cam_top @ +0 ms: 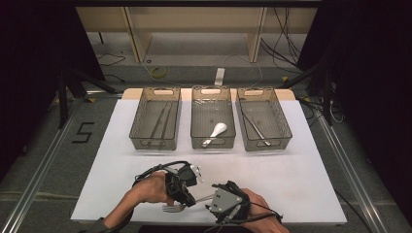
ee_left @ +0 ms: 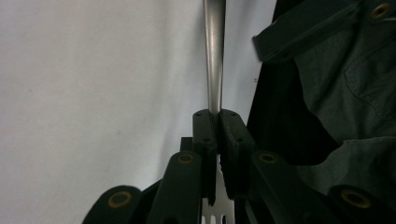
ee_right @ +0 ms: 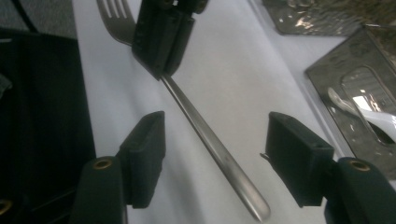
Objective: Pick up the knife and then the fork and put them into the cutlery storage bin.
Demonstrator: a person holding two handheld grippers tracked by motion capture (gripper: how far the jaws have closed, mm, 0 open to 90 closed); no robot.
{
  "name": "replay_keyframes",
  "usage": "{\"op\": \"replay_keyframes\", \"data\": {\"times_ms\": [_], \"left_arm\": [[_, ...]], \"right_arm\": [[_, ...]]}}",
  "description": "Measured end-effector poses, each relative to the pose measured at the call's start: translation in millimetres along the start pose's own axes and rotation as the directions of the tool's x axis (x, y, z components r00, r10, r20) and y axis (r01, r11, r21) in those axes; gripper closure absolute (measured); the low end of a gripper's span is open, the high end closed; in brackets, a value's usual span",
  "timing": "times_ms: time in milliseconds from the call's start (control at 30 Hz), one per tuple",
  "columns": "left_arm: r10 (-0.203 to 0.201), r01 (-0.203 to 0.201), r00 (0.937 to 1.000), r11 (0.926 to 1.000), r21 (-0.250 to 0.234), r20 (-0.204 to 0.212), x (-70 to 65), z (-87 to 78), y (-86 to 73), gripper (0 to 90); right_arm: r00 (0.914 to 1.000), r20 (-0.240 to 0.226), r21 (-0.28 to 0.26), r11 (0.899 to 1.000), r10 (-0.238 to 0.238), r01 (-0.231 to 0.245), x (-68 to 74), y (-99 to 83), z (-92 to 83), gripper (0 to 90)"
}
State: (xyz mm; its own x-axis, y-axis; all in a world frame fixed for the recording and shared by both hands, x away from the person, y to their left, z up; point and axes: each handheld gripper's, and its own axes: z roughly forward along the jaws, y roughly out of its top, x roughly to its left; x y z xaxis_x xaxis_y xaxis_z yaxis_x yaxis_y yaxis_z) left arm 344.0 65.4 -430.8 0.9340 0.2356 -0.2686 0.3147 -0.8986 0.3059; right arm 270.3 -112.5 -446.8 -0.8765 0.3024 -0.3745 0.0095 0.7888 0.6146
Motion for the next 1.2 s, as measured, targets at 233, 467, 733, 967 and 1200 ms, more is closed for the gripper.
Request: {"op": "replay_keyframes", "data": {"times_ms": [233, 467, 733, 967, 1200], "left_arm": [[0.013, -0.013, 0.9998, 0.9998, 0.014, 0.017, -4.3, 1.6, 2.7, 85.0], [0.017, -0.018, 0.9992, 0.9996, 0.021, 0.036, -7.0, 1.6, 4.9, 85.0], [0.016, -0.018, 0.9984, 0.9995, 0.026, 0.055, -9.5, 4.8, 5.7, 85.0], [0.023, -0.026, 0.9979, 0.9986, 0.045, 0.06, -8.5, 6.8, 6.5, 84.7], [0.024, -0.026, 0.9982, 0.9992, 0.031, 0.054, -8.6, 5.8, 7.1, 83.7]], "right_arm": [[0.9973, -0.029, 0.021, 0.998, -0.067, 0.067, 7.9, 2.5, 6.1, 50.2], [0.991, -0.036, 0.04, 0.991, -0.129, 0.131, 14.2, 3.9, 12.5, 59.8], [0.9827, -0.041, 0.03, 0.983, -0.181, 0.182, 21.3, 5.1, 14.7, 75.9], [0.9578, -0.074, 0.042, 0.959, -0.278, 0.281, 25.0, 3.2, 16.0, 86.7], [0.9451, -0.077, 0.042, 0.946, -0.317, 0.321, 23.4, 3.4, 15.5, 87.8]]}}
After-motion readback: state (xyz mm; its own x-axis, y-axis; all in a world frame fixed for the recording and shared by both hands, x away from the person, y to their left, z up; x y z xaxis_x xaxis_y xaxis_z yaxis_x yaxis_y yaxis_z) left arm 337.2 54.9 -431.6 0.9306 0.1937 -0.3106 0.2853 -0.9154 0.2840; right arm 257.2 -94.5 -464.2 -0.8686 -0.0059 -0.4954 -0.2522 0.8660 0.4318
